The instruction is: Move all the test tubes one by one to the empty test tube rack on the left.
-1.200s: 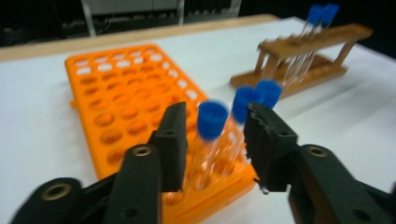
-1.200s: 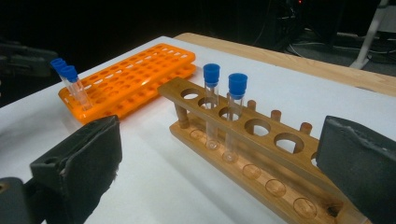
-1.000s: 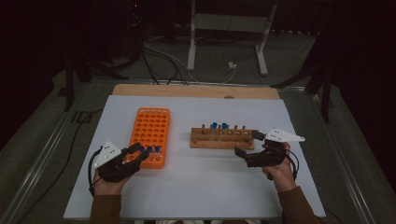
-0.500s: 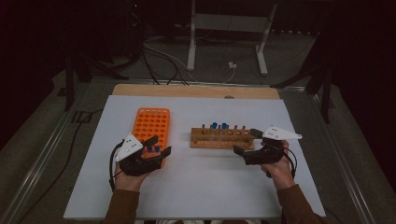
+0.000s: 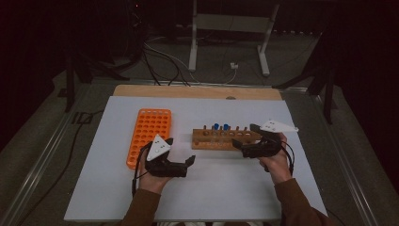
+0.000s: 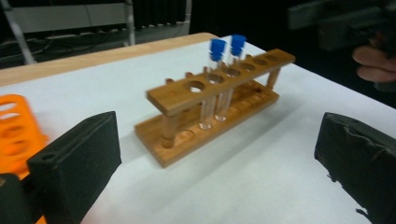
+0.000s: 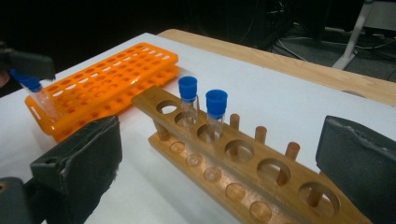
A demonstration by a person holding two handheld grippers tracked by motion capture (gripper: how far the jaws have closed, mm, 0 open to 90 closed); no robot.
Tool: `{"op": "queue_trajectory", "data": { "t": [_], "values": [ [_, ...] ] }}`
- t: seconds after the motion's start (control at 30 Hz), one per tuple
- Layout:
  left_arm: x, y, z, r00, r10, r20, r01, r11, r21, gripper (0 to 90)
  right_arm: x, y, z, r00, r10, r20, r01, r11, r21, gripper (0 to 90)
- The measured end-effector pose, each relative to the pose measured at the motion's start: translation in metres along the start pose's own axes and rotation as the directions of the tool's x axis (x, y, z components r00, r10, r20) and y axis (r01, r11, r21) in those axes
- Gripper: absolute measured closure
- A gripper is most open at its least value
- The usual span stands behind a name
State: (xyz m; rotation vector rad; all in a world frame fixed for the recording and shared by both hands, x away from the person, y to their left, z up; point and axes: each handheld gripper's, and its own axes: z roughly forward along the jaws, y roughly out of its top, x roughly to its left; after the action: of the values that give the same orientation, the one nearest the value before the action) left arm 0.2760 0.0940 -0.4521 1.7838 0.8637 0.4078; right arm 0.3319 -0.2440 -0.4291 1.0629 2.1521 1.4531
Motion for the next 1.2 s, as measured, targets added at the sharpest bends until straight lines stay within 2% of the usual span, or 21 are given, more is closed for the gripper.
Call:
{"op": "queue_trajectory", "data": {
  "t": [0.17,0.23,0.4,0.43,0.5,0.53,0.6,0.63,0.77,0.9,1.2],
  "values": [
    [-0.012,-0.005,0.01,0.9996,0.021,0.019,-0.021,0.9996,0.018,1.0,-0.004,0.005,0.016,1.0,0.0,0.005,0.0,1.0,0.031,0.6],
    [-0.015,-0.008,0.013,0.999,0.029,0.035,-0.029,0.9995,0.012,5.4,-0.006,0.006,0.023,0.9999,0.005,0.01,-0.005,0.999,0.044,0.6],
    [-0.02,-0.012,0.02,0.9986,0.029,0.045,-0.03,0.999,0.033,4.8,-0.011,0.005,0.041,0.9996,0.017,0.024,-0.019,0.996,0.086,7.5],
    [-0.02,-0.012,0.021,0.999,0.027,0.034,-0.029,0.9988,0.039,1.4,-0.011,0.004,0.045,0.9997,0.012,0.021,-0.014,0.995,0.095,9.6],
    [-0.021,-0.014,0.022,0.9986,0.029,0.045,-0.031,0.9985,0.044,0.8,-0.011,0.002,0.051,0.9996,0.008,0.026,-0.01,0.994,0.107,16.0],
    [-0.021,-0.014,0.023,0.9986,0.029,0.044,-0.031,0.9985,0.046,0.8,-0.011,0.001,0.054,0.9998,0.003,0.018,-0.005,0.994,0.109,21.3],
    [-0.022,-0.014,0.024,0.9984,0.031,0.048,-0.033,0.9983,0.049,0.7,-0.01,0.0,0.058,0.9996,-0.022,0.016,0.02,0.994,0.107,41.0],
    [-0.022,-0.015,0.024,0.9982,0.033,0.049,-0.035,0.9979,0.053,0.7,-0.009,-0.001,0.059,0.999,-0.04,0.019,0.038,0.994,0.103,47.2],
    [-0.024,-0.017,0.027,0.9977,0.042,0.053,-0.046,0.9965,0.07,0.7,-0.004,-0.001,0.063,0.9971,-0.074,0.016,0.072,0.993,0.098,64.7],
    [-0.025,-0.017,0.028,0.9978,0.042,0.052,-0.045,0.9962,0.075,0.7,0.0,-0.002,0.067,0.9945,-0.104,0.012,0.102,0.988,0.115,74.5],
    [-0.024,-0.018,0.029,0.9985,0.034,0.043,-0.037,0.996,0.081,0.8,0.006,-0.004,0.07,0.993,-0.118,0.01,0.116,0.987,0.109,76.7]
  ]
}}
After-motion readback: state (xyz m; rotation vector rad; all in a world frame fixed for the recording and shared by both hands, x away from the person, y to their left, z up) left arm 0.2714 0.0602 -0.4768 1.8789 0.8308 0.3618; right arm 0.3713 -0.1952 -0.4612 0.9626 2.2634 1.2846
